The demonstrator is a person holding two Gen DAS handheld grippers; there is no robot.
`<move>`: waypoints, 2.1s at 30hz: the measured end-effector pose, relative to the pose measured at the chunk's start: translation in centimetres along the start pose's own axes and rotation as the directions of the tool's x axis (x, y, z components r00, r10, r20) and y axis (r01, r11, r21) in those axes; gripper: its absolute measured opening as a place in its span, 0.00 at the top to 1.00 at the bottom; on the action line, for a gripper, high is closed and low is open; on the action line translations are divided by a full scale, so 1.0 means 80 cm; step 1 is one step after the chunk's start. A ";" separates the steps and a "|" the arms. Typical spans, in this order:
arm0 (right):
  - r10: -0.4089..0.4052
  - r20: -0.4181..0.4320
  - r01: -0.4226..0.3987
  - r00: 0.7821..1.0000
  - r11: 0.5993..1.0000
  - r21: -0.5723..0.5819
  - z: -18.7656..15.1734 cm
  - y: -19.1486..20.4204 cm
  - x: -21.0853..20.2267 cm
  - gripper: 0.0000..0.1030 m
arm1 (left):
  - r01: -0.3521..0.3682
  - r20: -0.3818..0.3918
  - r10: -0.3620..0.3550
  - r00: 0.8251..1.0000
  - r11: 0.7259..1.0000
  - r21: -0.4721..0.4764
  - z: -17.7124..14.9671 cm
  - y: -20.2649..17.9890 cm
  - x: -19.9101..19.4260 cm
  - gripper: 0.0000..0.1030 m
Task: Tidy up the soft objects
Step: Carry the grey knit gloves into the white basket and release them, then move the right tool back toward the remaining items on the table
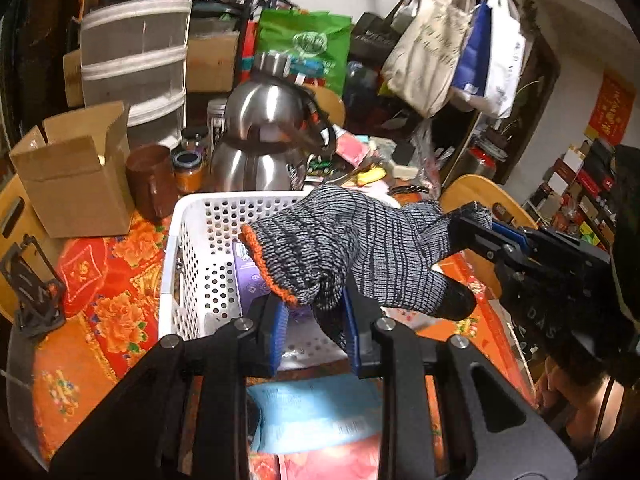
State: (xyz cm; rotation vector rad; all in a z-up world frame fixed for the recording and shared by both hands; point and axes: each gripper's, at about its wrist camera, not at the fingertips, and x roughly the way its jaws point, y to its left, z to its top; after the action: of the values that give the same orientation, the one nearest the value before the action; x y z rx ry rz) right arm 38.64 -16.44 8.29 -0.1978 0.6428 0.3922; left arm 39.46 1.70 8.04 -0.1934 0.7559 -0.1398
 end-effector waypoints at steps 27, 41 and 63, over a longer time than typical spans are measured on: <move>0.042 -0.079 -0.036 0.996 0.997 0.072 -0.040 -0.023 0.102 0.41 | -0.137 -0.052 0.137 0.989 0.991 0.001 -0.021 0.053 0.142 0.17; 0.048 -0.078 -0.037 0.996 0.990 0.135 -0.078 -0.030 0.065 0.31 | -0.198 -0.031 0.198 0.980 0.980 -0.012 -0.055 0.075 0.096 0.14; 0.283 -0.005 -0.280 0.959 0.951 0.129 -0.266 0.159 -0.050 0.31 | -0.235 0.085 0.245 0.966 0.966 -0.112 -0.306 0.184 -0.111 0.12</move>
State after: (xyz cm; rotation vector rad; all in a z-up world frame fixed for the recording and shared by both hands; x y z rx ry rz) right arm 18.88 -12.45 -6.70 0.0123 0.7195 0.6224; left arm 16.93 14.72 -6.77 -0.2013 0.6828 0.1381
